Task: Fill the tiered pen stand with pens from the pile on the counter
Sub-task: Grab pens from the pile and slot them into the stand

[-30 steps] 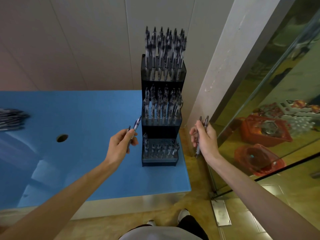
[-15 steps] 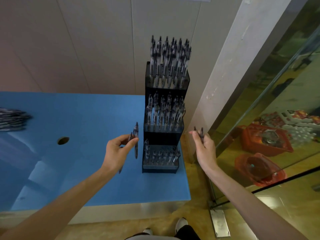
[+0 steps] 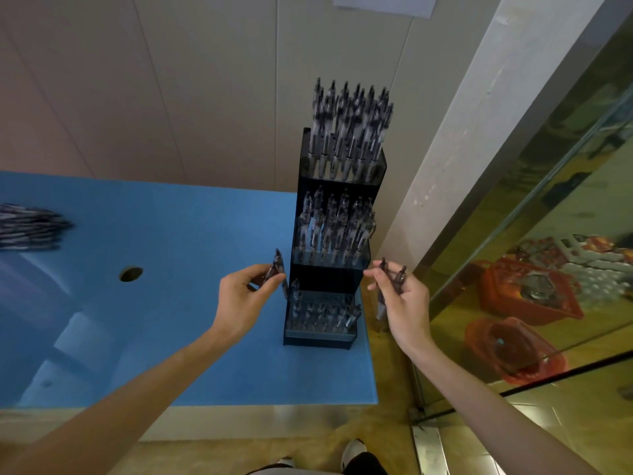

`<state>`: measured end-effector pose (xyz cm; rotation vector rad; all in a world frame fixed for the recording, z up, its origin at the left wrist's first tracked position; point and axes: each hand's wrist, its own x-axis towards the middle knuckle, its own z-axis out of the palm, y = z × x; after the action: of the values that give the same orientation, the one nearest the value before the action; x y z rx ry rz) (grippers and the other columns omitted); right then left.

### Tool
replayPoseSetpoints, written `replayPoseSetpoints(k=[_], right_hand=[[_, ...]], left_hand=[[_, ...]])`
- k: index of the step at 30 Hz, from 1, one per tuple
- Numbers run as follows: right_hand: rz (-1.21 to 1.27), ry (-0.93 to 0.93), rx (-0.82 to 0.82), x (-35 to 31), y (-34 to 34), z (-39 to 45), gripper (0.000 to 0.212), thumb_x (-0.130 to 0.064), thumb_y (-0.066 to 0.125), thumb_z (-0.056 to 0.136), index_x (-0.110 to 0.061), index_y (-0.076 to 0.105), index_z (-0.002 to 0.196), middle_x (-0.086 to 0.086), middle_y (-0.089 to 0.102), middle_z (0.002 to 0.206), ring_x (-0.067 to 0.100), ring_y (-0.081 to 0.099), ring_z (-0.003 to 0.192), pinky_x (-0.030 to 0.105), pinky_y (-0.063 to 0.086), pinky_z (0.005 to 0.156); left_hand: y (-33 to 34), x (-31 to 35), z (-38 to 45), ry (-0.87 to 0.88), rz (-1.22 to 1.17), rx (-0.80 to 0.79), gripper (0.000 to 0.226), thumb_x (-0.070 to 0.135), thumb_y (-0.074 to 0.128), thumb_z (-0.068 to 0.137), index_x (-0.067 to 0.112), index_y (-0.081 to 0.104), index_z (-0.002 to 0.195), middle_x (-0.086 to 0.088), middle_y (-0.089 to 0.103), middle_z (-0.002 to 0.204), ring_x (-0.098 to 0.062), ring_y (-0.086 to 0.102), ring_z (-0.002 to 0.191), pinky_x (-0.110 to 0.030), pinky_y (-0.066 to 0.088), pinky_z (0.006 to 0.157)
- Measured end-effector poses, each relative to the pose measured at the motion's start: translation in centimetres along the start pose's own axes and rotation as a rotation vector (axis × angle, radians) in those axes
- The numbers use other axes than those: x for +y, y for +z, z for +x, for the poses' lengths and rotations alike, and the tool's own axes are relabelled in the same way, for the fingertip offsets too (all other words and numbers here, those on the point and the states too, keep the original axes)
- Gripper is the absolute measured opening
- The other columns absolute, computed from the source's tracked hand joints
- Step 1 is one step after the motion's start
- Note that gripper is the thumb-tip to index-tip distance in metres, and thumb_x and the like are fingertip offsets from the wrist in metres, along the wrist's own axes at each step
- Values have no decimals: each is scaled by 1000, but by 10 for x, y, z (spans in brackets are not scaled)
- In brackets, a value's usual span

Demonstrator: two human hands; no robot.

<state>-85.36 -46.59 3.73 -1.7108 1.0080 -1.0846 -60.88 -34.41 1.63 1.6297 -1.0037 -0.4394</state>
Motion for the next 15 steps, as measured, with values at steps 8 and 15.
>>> replayPoseSetpoints(k=[8, 15], right_hand=[[-62, -60, 8, 5, -3, -2, 30, -34, 51, 104, -17, 72, 116, 4, 54, 58, 21, 40, 47, 41, 34, 46], [-179, -141, -89, 24, 5, -8, 34, -40, 45, 106, -21, 68, 122, -10, 43, 54, 8, 28, 42, 26, 23, 44]], left_hand=[[6, 0, 3, 32, -6, 2, 10, 26, 75, 92, 17, 80, 92, 12, 62, 65, -6, 42, 53, -16, 36, 51], [13, -7, 6, 53, 18, -15, 6, 26, 75, 92, 22, 80, 92, 11, 63, 65, -5, 43, 54, -20, 38, 51]])
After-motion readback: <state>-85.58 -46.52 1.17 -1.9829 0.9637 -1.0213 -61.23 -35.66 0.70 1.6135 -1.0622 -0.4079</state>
